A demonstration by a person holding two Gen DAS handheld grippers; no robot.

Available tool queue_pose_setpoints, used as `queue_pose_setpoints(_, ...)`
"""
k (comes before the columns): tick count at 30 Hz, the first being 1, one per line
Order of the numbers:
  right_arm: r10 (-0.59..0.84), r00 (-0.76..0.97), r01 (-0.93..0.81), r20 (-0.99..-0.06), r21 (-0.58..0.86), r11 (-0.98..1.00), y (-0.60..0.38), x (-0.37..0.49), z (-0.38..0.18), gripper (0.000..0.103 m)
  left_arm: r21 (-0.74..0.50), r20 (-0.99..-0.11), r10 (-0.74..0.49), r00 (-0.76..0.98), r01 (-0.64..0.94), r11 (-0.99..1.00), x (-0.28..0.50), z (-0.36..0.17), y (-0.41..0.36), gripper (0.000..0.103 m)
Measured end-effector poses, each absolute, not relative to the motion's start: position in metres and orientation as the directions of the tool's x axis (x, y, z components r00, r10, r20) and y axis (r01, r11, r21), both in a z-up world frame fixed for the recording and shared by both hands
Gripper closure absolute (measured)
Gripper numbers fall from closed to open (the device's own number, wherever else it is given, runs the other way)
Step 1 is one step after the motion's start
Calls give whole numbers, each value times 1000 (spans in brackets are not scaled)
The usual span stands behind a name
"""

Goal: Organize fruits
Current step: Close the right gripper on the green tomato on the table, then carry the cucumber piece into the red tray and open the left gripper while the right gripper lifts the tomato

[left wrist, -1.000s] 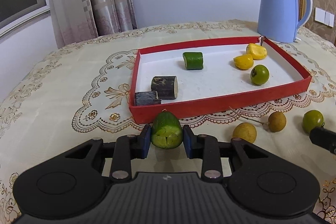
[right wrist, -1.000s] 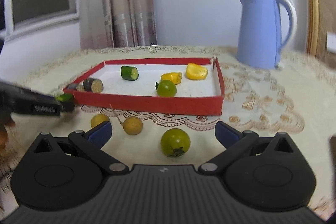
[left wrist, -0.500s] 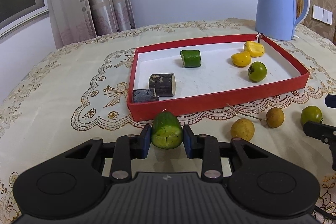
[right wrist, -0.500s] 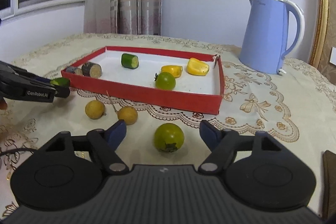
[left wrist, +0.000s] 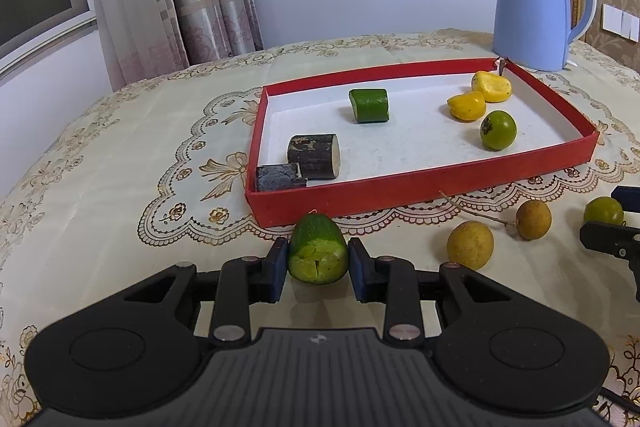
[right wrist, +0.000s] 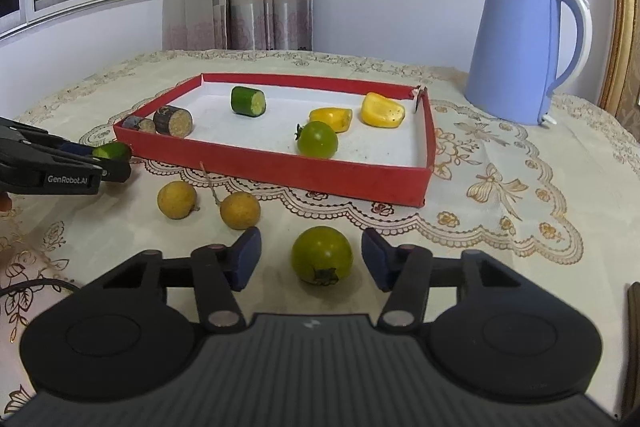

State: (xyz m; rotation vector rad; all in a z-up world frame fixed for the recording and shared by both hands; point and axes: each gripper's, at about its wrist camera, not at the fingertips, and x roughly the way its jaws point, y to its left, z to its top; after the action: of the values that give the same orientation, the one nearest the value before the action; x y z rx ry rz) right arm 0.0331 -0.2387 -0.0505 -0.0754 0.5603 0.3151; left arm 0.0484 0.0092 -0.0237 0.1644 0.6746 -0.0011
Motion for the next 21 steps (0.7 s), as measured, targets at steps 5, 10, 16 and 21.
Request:
queue_pose_setpoints(5, 279, 788, -322, -548, 19, 947, -237, 38, -53, 50, 153, -623, 57, 780, 50, 987, 49, -24, 9, 72)
queue_pose_setpoints(10, 267, 784, -304, -561, 29, 952, -239, 42, -56, 62, 155, -626, 62, 777, 46, 987, 50, -26, 10, 72)
queue_pose_setpoints(16, 241, 788, -284, -566, 14, 959, -240, 43, -57, 70, 156, -626, 64, 777, 44, 987, 50, -25, 10, 72)
queue_pose_setpoints(21, 233, 791, -281, -565, 2, 960, -239, 43, -57, 70, 159, -619, 69, 782, 39, 986, 50, -24, 11, 72)
